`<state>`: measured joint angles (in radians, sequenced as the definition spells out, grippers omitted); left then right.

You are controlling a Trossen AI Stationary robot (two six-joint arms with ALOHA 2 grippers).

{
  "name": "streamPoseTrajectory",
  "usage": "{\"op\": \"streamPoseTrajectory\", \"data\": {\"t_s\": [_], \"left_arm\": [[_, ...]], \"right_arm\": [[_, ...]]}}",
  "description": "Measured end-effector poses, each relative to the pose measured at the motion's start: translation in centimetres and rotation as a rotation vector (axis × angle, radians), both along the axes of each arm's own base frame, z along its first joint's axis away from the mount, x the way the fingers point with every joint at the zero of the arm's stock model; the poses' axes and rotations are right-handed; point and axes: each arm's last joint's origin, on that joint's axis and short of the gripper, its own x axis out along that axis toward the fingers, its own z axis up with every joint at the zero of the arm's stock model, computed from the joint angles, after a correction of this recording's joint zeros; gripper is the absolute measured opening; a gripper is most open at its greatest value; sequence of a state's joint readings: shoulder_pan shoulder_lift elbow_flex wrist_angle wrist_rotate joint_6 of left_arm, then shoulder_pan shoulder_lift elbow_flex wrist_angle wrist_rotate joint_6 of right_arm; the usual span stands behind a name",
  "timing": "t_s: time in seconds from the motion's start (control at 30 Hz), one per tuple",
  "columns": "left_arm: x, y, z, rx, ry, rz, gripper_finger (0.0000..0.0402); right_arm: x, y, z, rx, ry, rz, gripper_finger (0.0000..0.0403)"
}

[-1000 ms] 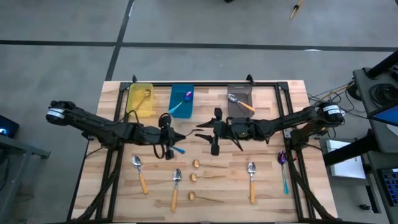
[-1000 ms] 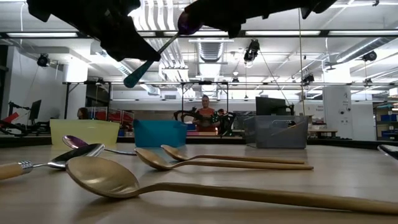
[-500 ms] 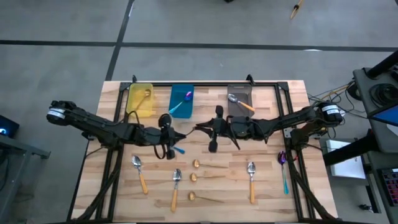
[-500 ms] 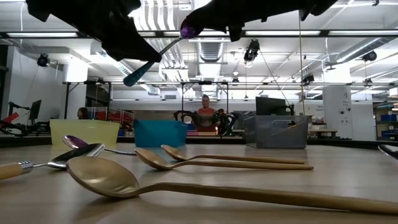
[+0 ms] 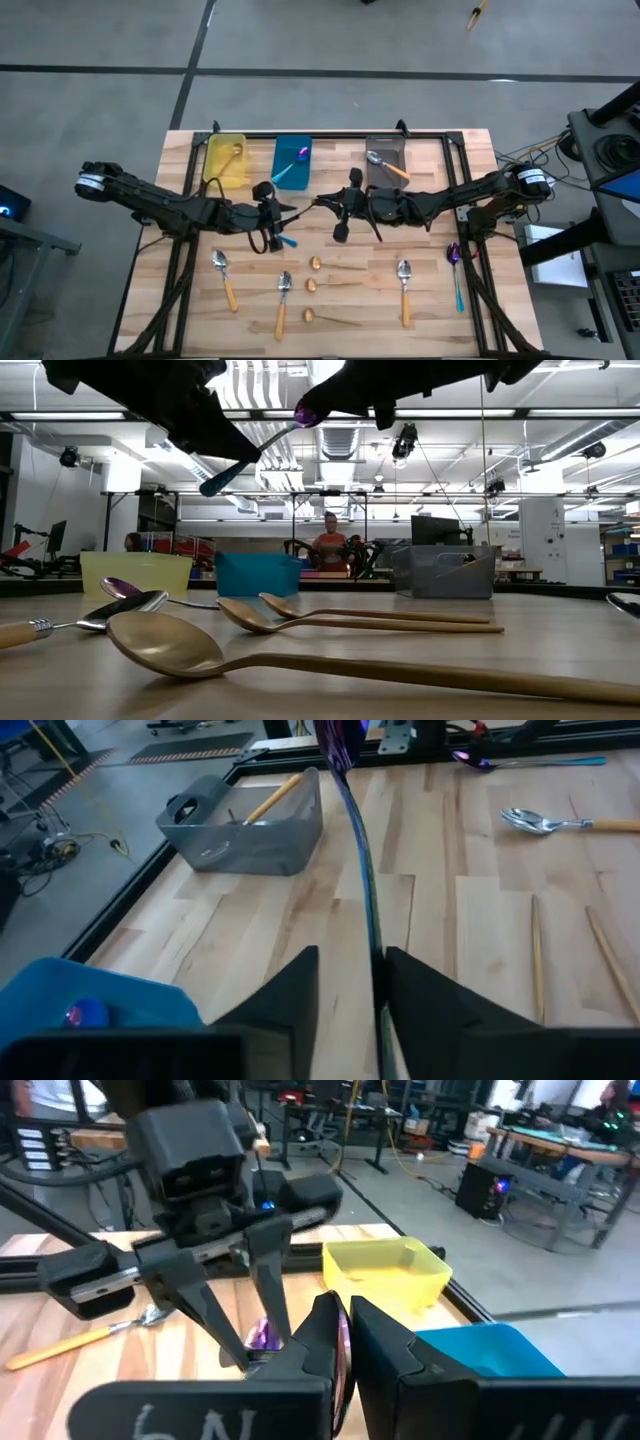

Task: Sort silverware by color (type)
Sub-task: Put the blue spoon into the blue bin

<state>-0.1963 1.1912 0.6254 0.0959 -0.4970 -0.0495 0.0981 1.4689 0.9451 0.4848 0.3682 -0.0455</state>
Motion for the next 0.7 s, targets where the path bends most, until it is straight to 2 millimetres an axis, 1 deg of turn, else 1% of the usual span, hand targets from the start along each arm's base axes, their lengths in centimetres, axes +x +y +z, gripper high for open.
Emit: {"op": "streamPoseTrajectory", "data": {"t_s": [0.13,0.2,0.3,0.37,0.47,0.57,0.7], "left_arm": [[-0.1,0.3,0.1,0.074,-0.003,0.092,0.0153],[-0.1,0.4,0.3,0.111,-0.016,0.128,0.0172],[0.4,0.4,1.0,0.127,-0.089,0.126,0.0189],[1.0,0.3,1.3,0.128,-0.156,0.125,0.0192],[2.1,0.1,1.3,0.151,-0.228,0.119,0.0193],[3.2,0.1,0.5,0.196,-0.243,0.115,0.0189],[4.4,0.6,-0.8,0.213,-0.227,0.139,0.018]], "right_arm": [[-0.1,-0.2,-0.5,0.009,0.042,-0.091,0.001],[-0.3,-0.4,-0.6,0.022,0.046,-0.176,0.001],[-0.3,-0.8,-0.8,0.076,0.008,-0.34,0.001],[-0.2,-1.0,-1.1,0.107,-0.015,-0.384,0.001],[0.2,-0.9,-1.5,0.142,-0.041,-0.387,0.0011],[0.4,-0.9,-1.9,0.152,-0.035,-0.389,0.0011],[0.4,-0.9,-2.1,0.154,-0.032,-0.392,0.0011]]}}
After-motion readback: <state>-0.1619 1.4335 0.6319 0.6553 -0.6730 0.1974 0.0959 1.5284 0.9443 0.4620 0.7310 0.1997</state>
